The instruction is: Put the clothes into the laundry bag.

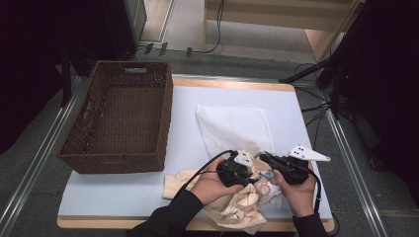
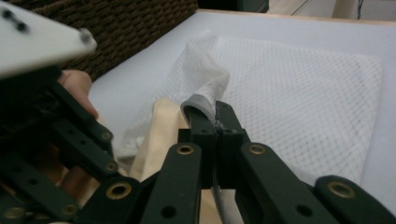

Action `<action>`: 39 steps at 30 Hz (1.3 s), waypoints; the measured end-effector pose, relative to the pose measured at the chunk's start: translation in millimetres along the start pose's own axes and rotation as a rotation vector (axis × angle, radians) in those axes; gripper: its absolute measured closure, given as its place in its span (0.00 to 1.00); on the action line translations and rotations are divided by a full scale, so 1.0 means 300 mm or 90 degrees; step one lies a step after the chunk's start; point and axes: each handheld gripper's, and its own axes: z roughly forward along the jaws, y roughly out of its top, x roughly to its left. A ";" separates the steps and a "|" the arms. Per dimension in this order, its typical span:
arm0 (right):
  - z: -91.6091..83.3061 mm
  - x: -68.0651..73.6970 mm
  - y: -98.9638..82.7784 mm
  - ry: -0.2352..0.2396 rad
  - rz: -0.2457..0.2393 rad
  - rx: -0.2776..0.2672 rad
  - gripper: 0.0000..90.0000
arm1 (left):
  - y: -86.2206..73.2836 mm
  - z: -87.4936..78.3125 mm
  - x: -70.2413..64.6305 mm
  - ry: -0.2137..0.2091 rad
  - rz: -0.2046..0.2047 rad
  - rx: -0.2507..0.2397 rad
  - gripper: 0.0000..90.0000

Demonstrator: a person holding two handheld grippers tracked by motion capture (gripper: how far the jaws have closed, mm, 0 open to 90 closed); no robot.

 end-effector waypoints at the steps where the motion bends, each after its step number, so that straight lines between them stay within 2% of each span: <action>1: -0.004 -0.001 0.002 -0.001 -0.005 -0.006 0.99 | 0.000 0.000 -0.001 0.022 -0.002 -0.002 0.89; 3: -0.011 0.001 0.005 -0.004 -0.004 -0.008 0.99 | 0.005 -0.010 -0.011 0.104 -0.002 -0.016 0.90; 4: -0.012 0.001 0.005 -0.004 -0.006 -0.008 0.99 | 0.007 -0.021 -0.010 0.147 -0.013 -0.028 0.91; 5: -0.014 0.001 0.004 -0.003 -0.004 -0.008 0.99 | 0.008 -0.035 -0.002 0.183 -0.037 -0.038 0.91; 7: -0.016 0.000 0.004 -0.001 -0.003 -0.007 0.99 | 0.002 -0.049 0.021 0.223 -0.078 -0.052 0.91; 8: -0.016 0.000 0.005 -0.001 -0.004 -0.005 0.99 | -0.004 -0.045 0.030 0.218 -0.086 -0.044 0.91; 10: -0.013 0.002 0.003 0.001 -0.010 -0.002 0.99 | -0.017 -0.026 0.038 0.161 -0.082 -0.012 0.87; 11: -0.012 0.002 0.003 0.001 -0.009 0.000 0.99 | -0.024 -0.025 0.030 0.159 -0.067 -0.014 0.84; 13: -0.013 0.001 0.003 0.001 -0.006 0.002 0.99 | -0.033 -0.044 0.025 0.153 -0.057 -0.026 0.75; 15: -0.016 -0.002 0.004 0.001 -0.003 0.003 0.99 | -0.037 -0.080 0.033 0.138 -0.067 -0.055 0.61; 17: -0.015 -0.002 0.003 0.001 -0.002 0.005 0.99 | -0.039 -0.125 0.040 0.144 -0.060 -0.085 0.51; 19: -0.011 0.000 0.003 0.002 -0.003 0.005 0.99 | -0.039 -0.164 0.053 0.169 -0.064 -0.116 0.43; 20: -0.010 0.001 0.003 0.002 -0.003 0.006 0.99 | -0.039 -0.178 0.064 0.172 -0.069 -0.128 0.41; 22: -0.007 0.004 0.003 0.003 -0.005 0.008 0.99 | -0.039 -0.188 0.093 0.182 -0.084 -0.133 0.35; 23: -0.005 0.005 0.003 0.003 -0.004 0.009 0.99 | -0.039 -0.182 0.111 0.177 -0.093 -0.129 0.31; 25: -0.004 0.006 0.002 0.003 -0.006 0.010 0.99 | -0.042 -0.155 0.147 0.147 -0.120 -0.115 0.28; 26: -0.004 0.006 0.002 0.003 -0.006 0.010 0.99 | -0.043 -0.141 0.158 0.130 -0.131 -0.116 0.28; 28: -0.004 0.006 0.002 0.004 -0.007 0.010 0.99 | -0.043 -0.119 0.163 0.101 -0.133 -0.112 0.34; 30: -0.004 0.002 0.000 0.003 -0.006 0.010 0.99 | -0.038 -0.105 0.147 0.094 -0.118 -0.099 0.52; 32: -0.002 -0.002 -0.002 0.003 -0.005 0.010 0.99 | -0.030 -0.100 0.116 0.075 -0.080 -0.090 0.70; 33: -0.002 -0.002 -0.003 0.002 -0.002 0.012 0.99 | -0.026 -0.100 0.104 0.067 -0.069 -0.086 0.81; 35: -0.002 -0.003 -0.003 0.003 -0.002 0.012 0.99 | -0.015 -0.098 0.075 0.040 -0.044 -0.076 0.89; 38: -0.002 -0.003 -0.002 0.003 -0.003 0.009 0.99 | -0.007 -0.076 0.038 0.020 -0.013 -0.061 0.90; 39: -0.003 -0.001 -0.001 0.002 -0.001 0.008 0.99 | -0.006 -0.065 0.029 0.022 -0.002 -0.053 0.89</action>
